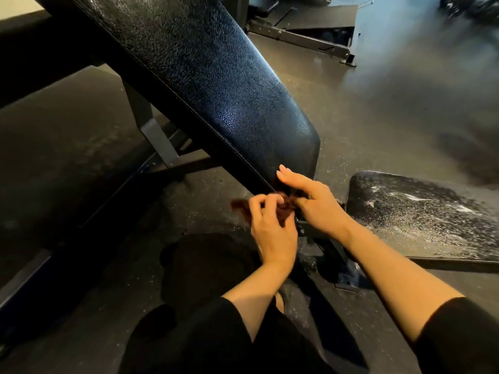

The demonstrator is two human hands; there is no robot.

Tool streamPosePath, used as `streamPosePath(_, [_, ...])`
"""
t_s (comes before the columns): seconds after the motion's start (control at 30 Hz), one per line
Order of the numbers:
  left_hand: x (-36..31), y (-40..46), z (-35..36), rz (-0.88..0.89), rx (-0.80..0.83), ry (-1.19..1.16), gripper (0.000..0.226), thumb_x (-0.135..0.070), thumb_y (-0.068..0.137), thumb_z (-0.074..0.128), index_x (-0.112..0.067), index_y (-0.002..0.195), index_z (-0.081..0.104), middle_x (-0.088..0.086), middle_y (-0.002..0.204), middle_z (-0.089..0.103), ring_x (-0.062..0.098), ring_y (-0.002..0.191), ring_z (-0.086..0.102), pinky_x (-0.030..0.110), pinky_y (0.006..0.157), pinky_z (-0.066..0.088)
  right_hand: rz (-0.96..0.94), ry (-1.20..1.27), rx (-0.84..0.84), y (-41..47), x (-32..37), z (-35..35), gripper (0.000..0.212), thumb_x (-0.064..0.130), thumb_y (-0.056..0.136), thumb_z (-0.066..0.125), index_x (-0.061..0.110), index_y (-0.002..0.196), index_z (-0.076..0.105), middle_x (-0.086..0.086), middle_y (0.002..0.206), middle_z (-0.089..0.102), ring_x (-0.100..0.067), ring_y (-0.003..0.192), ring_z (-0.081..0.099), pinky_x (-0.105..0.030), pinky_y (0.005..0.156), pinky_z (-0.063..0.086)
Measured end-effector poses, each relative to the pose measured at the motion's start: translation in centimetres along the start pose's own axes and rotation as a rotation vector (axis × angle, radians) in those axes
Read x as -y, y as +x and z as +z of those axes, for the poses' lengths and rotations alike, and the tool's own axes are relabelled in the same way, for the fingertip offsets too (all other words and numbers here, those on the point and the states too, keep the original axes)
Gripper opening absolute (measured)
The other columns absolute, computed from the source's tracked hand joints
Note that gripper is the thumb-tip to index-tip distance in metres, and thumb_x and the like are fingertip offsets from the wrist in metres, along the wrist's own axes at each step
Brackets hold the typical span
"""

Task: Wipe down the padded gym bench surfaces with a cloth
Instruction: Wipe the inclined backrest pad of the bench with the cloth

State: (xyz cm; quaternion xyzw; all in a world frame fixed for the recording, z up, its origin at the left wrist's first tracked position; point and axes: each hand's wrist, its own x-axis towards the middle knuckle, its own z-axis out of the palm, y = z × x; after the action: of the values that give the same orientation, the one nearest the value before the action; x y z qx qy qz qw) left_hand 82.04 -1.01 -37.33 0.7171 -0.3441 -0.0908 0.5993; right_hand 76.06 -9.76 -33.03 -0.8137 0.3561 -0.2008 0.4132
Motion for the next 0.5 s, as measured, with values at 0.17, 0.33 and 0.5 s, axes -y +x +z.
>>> streamPosePath(0.17, [0.2, 0.7, -1.8, -0.051, -0.196, -0.050, 0.029, 0.006, 0.071, 0.071, -0.007, 0.094, 0.057, 0.005, 0.107, 0.047, 0.005, 0.096, 0.047, 0.003, 0.086, 0.034, 0.000, -0.016, 0.051, 0.2, -0.3, -0.6, 0.074, -0.028, 0.072, 0.037, 0.008, 0.136, 0.048, 0.011, 0.139, 0.037, 0.006, 0.131, 0.027, -0.005, 0.110, 0.016])
streamPosePath(0.33, [-0.5, 2.8, -1.5, -0.015, -0.262, -0.019, 0.029, 0.005, 0.076, 0.066, -0.004, 0.102, 0.057, 0.011, 0.113, 0.051, 0.012, 0.102, 0.051, -0.002, 0.085, 0.032, 0.014, 0.027, 0.044, 0.2, -0.8, -0.1, 0.074, -0.029, 0.074, 0.037, 0.009, 0.137, 0.046, 0.010, 0.141, 0.037, 0.009, 0.129, 0.027, -0.003, 0.108, 0.016])
streamPosePath(0.5, [1.4, 0.6, -1.3, -0.059, 0.024, 0.003, 0.028, 0.005, 0.074, 0.068, -0.013, 0.093, 0.056, -0.002, 0.108, 0.049, 0.007, 0.096, 0.053, 0.018, 0.088, 0.047, 0.026, 0.024, 0.056, 0.2, -0.2, -0.5, 0.075, -0.030, 0.072, 0.033, 0.005, 0.137, 0.046, 0.009, 0.140, 0.036, 0.012, 0.126, 0.027, 0.001, 0.104, 0.017])
